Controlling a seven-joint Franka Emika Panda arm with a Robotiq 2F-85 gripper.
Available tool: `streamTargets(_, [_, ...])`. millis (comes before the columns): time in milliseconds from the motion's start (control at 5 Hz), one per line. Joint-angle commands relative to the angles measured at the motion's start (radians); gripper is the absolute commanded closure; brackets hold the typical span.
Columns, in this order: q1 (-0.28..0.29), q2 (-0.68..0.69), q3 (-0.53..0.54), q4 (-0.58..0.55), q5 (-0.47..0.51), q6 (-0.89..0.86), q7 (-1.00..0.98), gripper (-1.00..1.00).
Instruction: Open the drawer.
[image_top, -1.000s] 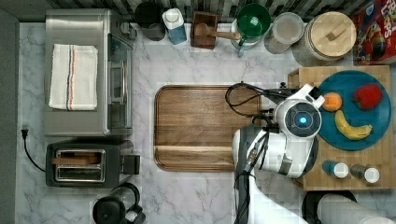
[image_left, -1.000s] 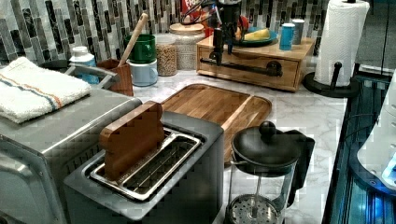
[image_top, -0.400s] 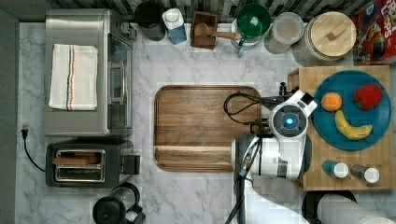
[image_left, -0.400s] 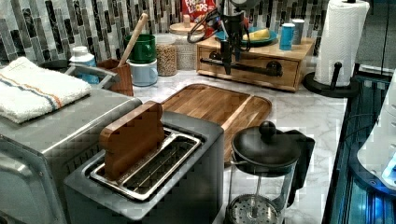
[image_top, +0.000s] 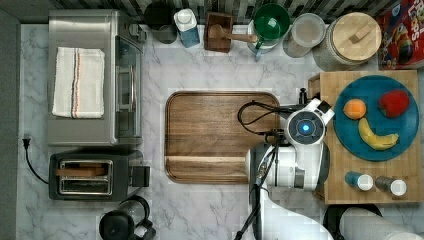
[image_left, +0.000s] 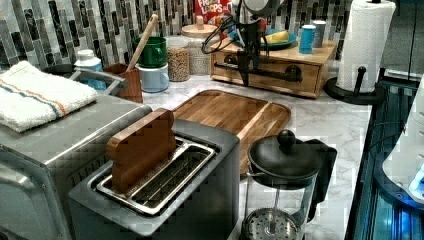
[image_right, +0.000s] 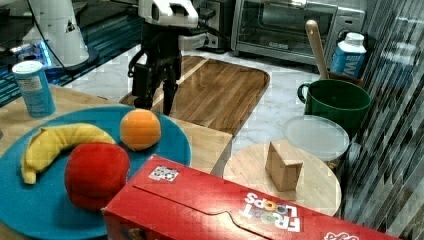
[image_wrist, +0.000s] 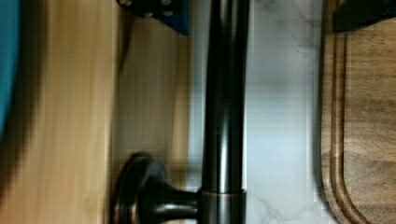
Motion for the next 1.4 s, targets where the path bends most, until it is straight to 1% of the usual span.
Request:
streamTargets(200, [0.026, -0.006, 0.070, 0.084, 0.166, -0.139, 0.028, -1.00])
streamTargets(400, [0.049, -0.011, 0.090, 0.079, 0.197, -0.146, 0.011, -1.00])
streamTargets(600, [0.068, -0.020, 0.108, 0.028, 0.182, -0.057, 0.011, -1.00])
streamTargets(800, [0.076, 0.011, 0.128, 0.045, 0.186, -0.064, -0.007, -1.00])
streamTargets(1000, [0.083, 0.003, 0.154, 0.035, 0.222, -0.086, -0.026, -1.00])
streamTargets(1200, [0.089, 0.000, 0.200, 0.044, 0.285, -0.145, -0.049, -1.00])
streamTargets(1400, [0.112, -0.023, 0.235, 0.039, 0.308, -0.177, 0.003, -1.00])
